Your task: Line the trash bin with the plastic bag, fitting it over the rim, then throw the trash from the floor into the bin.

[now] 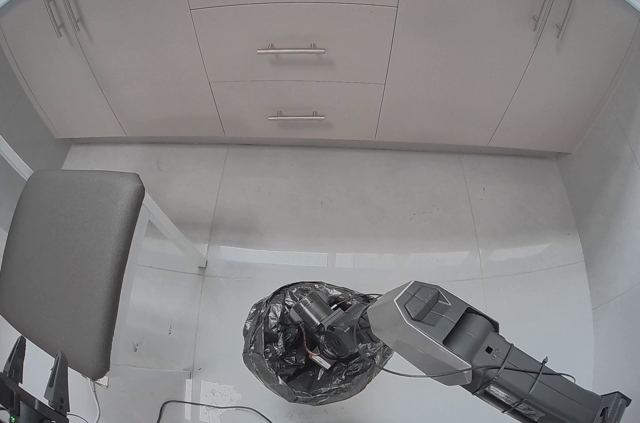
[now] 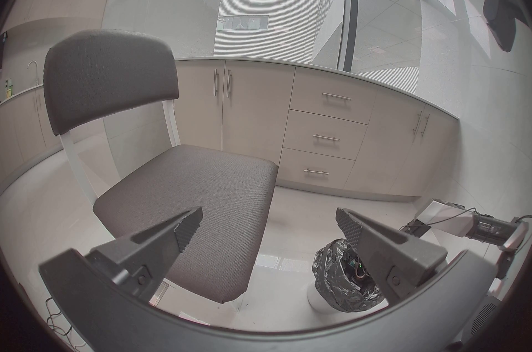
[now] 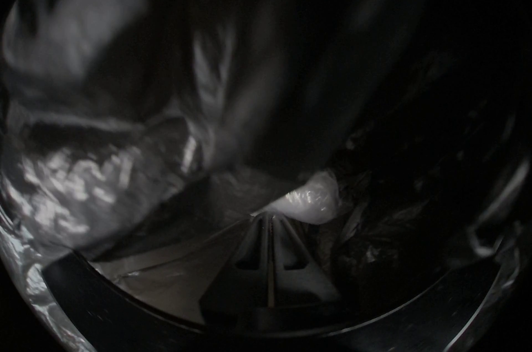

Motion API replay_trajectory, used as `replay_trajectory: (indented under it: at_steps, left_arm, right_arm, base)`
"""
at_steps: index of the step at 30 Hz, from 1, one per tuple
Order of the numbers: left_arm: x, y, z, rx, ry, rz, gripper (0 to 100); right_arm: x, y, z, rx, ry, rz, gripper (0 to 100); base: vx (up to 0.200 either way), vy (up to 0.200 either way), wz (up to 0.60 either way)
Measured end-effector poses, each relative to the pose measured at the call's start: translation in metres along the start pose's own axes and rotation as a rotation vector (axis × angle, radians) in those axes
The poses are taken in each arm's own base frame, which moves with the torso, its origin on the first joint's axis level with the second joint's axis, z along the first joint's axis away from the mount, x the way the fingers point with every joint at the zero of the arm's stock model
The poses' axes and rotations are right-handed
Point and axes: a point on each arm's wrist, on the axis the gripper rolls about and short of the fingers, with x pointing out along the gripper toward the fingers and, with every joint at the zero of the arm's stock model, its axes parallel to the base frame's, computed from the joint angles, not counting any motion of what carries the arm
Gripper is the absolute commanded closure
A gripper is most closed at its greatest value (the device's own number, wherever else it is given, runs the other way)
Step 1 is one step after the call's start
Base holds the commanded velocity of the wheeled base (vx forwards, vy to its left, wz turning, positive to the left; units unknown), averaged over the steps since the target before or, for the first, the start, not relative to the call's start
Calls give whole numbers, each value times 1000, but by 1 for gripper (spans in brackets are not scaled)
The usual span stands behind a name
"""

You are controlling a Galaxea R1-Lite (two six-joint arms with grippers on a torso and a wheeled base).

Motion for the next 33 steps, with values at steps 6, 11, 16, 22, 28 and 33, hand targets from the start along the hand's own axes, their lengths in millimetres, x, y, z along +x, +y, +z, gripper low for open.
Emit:
replay_trajectory:
  at_steps: [6, 11, 16, 22, 28, 33]
  left_arm:
    - [0, 0, 0, 0, 0, 0, 0]
    - [0, 0, 0, 1, -1, 1, 0]
    - [0, 0, 0, 1, -1, 1, 0]
    - [0, 0, 0, -5, -1, 1, 0]
    - [0, 0, 2, -9, -17, -1, 0]
    - [0, 0, 3, -11, -25, -4, 0]
  right_arm:
    - [8, -1, -6, 2, 19, -11, 100]
    - [5, -6, -4, -9, 21, -27, 100]
    - [-7, -12, 1, -24, 34, -30, 100]
    - [-48, -29, 10, -44, 127, -49, 100]
    - [-114, -67, 29, -16, 141, -102, 100]
    - [-198, -108, 42, 25, 90, -166, 100]
  base:
    - [0, 0, 0]
    - [0, 0, 0]
    - [0, 0, 0]
    - [0, 0, 0]
    - [0, 0, 0]
    - [0, 0, 0]
